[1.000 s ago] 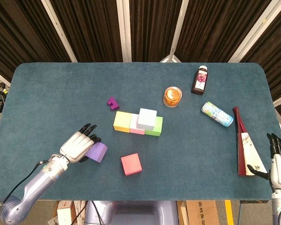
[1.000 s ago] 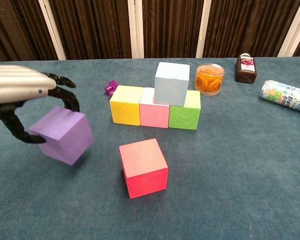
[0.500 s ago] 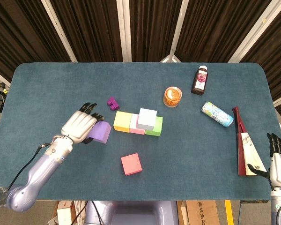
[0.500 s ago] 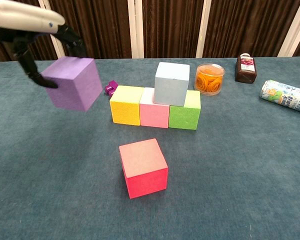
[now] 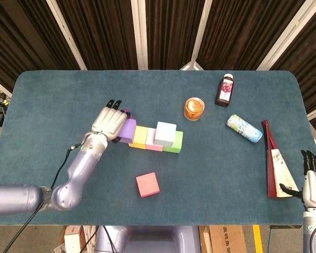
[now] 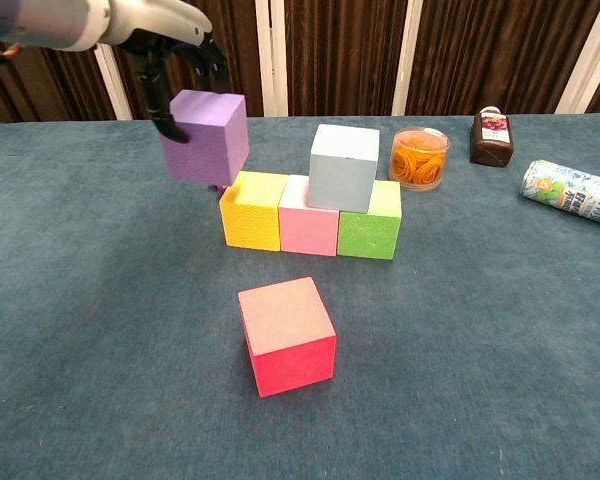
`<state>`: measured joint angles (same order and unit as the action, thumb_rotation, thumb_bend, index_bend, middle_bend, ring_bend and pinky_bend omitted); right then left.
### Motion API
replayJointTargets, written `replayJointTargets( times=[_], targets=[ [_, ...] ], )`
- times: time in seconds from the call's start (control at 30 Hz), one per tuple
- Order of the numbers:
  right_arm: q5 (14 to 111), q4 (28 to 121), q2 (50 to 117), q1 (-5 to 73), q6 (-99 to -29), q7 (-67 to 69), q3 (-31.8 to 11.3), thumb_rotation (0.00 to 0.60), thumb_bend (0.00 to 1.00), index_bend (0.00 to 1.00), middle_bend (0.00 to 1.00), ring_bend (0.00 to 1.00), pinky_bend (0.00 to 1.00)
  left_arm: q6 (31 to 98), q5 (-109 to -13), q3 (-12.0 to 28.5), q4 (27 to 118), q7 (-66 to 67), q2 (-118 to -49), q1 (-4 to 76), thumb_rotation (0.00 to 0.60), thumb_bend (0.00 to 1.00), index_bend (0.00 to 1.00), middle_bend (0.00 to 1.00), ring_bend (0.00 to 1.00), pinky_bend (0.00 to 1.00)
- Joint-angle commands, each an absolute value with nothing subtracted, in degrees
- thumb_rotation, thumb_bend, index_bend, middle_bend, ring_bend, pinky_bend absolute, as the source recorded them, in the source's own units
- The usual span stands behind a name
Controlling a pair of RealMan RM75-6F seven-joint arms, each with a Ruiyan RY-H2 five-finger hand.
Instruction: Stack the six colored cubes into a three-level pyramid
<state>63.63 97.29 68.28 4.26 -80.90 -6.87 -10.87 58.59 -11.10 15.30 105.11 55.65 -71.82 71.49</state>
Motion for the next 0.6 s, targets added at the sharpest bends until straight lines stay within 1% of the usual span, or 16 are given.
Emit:
replayJointTargets(
  times=[0.03,0.4,0.6],
  targets=[
    [63.23,97.14,68.34,4.37,-80.64,-6.97,-11.00,0.600,0.10,0.02,0.07,0.00,0.00,57.86,-8.46,16.02,102.09,55.88,-73.70,73.90,0.600,0.45,0.32,0.36,0.00,0.00],
    [62.05,96.34,68.78,4.76,-79.83,-7.57,-11.27,0.600,0.10,0.02,0.07,0.00,0.00,56.78,-6.29,15.44,96.68,55.47,-78.37,77.42,0.600,0.44,0.31,0.33,0.00,0.00],
    [61.92,96.36,68.60,4.65,-79.91,-7.26,-11.40,0.600,0.10,0.02,0.07,0.00,0.00,58.12,-6.69,14.70,96.07,55.13,-80.09,78.40,0.600,0.44,0.31,0.33,0.00,0.00]
  ],
)
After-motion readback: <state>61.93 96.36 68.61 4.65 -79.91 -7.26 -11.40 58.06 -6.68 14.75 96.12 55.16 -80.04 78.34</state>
